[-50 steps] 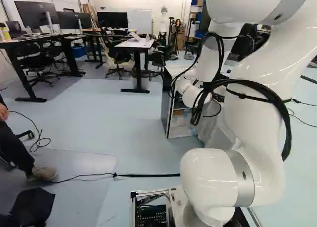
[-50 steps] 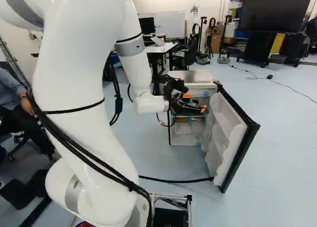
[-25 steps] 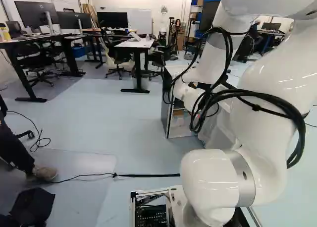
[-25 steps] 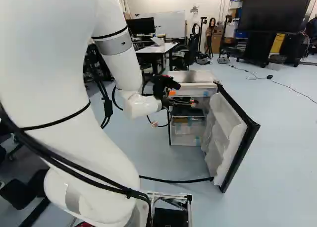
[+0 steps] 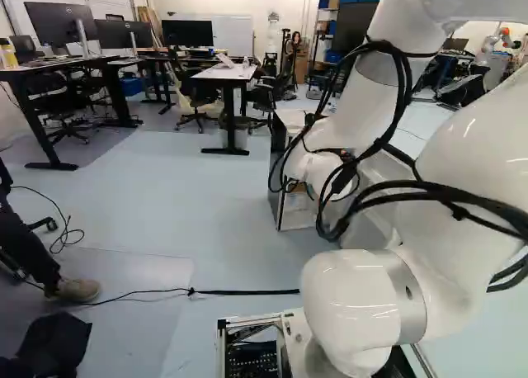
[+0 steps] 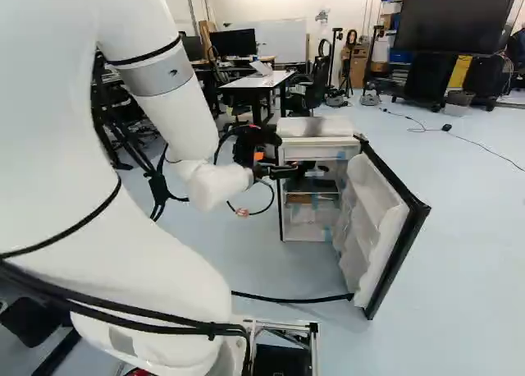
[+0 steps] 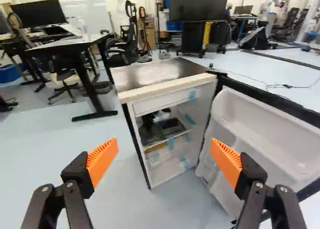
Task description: Open the fridge door
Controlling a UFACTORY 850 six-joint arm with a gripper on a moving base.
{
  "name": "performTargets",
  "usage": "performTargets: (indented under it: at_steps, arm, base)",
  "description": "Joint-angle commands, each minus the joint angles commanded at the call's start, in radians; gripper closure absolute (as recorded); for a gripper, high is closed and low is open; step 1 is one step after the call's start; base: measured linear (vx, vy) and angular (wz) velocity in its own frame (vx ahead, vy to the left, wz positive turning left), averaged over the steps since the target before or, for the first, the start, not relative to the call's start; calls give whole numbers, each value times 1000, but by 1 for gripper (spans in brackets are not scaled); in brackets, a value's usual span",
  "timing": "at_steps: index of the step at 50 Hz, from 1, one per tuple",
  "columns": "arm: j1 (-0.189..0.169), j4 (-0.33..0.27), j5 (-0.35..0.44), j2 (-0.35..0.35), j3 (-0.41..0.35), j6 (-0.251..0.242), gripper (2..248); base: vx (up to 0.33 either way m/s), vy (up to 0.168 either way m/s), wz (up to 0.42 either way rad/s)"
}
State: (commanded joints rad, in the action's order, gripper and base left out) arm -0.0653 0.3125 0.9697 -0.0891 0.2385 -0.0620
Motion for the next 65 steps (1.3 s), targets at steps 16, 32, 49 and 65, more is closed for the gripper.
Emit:
performTargets:
  at_steps: [16, 32, 49, 65]
  arm:
    - [25, -121, -37, -73, -58, 24, 3]
    - [44, -211, -66, -128, -102, 42, 3]
    - [58, -276, -86, -168, -134, 55, 3]
    - [64, -308, -96, -187, -149, 61, 3]
  base:
    - [0, 0, 0]
    - [0, 0, 0]
    - [0, 0, 0]
    - [0, 0, 0]
